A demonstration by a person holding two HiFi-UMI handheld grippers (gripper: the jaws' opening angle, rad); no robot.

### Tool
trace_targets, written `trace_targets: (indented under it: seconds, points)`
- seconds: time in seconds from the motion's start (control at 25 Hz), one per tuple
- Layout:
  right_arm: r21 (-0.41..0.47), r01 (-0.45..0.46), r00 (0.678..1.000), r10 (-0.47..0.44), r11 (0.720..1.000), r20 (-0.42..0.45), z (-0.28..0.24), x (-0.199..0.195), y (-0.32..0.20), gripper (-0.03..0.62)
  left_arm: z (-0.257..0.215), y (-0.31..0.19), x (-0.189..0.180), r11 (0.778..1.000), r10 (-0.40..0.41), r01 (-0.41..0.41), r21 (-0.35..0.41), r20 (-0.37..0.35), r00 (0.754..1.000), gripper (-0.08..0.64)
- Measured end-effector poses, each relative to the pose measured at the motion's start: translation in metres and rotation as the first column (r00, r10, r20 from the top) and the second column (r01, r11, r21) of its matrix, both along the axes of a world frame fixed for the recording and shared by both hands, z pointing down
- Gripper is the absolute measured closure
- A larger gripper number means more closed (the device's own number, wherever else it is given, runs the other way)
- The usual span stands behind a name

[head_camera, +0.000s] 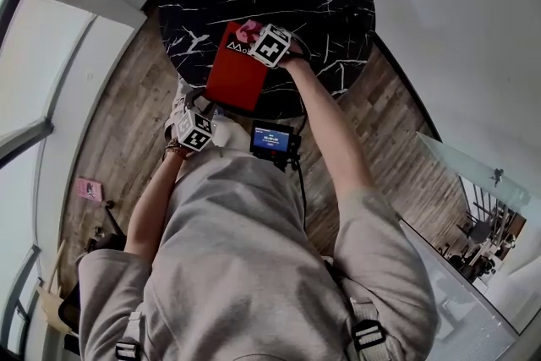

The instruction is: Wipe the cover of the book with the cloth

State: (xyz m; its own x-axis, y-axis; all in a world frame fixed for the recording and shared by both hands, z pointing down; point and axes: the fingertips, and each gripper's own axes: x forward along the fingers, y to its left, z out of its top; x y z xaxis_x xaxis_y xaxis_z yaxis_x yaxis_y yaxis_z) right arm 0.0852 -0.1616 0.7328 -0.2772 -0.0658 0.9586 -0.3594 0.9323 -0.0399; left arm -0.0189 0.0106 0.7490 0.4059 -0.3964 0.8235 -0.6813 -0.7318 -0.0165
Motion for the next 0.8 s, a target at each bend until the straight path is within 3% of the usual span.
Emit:
trace_targets:
  seconds: [0.8]
  points:
    - [-0.033, 0.026, 1.000, -0.026, 0.999, 0.001, 0.003, -0.011, 0.029, 0.514, 0.000, 0.000, 0.000, 1.000, -0.013, 0.013, 0.019, 0.003, 1.000, 0.380]
